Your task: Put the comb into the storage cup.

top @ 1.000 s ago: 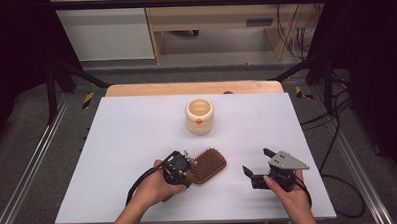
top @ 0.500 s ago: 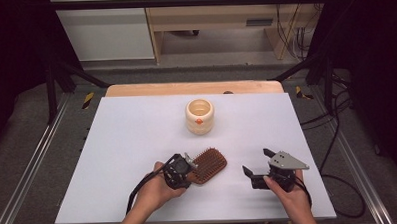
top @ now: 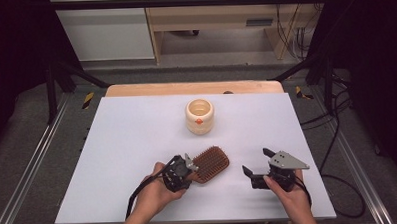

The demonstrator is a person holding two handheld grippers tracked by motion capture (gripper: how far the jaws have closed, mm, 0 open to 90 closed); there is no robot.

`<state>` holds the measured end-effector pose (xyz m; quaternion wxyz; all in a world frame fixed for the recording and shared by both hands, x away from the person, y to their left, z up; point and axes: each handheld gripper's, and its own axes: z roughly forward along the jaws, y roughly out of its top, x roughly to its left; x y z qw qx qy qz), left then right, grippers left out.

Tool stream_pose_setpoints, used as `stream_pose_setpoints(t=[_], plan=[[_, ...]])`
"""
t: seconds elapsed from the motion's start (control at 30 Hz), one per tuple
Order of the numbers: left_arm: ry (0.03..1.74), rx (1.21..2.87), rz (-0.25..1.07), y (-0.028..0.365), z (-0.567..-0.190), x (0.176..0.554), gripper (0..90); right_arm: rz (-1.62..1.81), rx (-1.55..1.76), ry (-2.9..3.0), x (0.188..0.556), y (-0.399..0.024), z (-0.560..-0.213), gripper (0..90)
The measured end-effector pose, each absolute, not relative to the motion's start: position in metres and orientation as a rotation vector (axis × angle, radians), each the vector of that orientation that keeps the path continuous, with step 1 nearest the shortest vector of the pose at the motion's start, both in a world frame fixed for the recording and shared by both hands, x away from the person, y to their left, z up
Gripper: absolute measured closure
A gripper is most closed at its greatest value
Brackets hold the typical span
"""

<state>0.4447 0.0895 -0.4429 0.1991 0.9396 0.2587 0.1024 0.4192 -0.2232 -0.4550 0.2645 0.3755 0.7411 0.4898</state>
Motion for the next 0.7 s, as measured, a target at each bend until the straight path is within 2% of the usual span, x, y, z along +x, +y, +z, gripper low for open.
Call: stream_pose_setpoints(t=[0.7], plan=[[0.623,2.236,0.509,0.113,-0.424,0.427,72.6,1.462,1.054,1.950,0.412,-0.220,-0.450,5.6]])
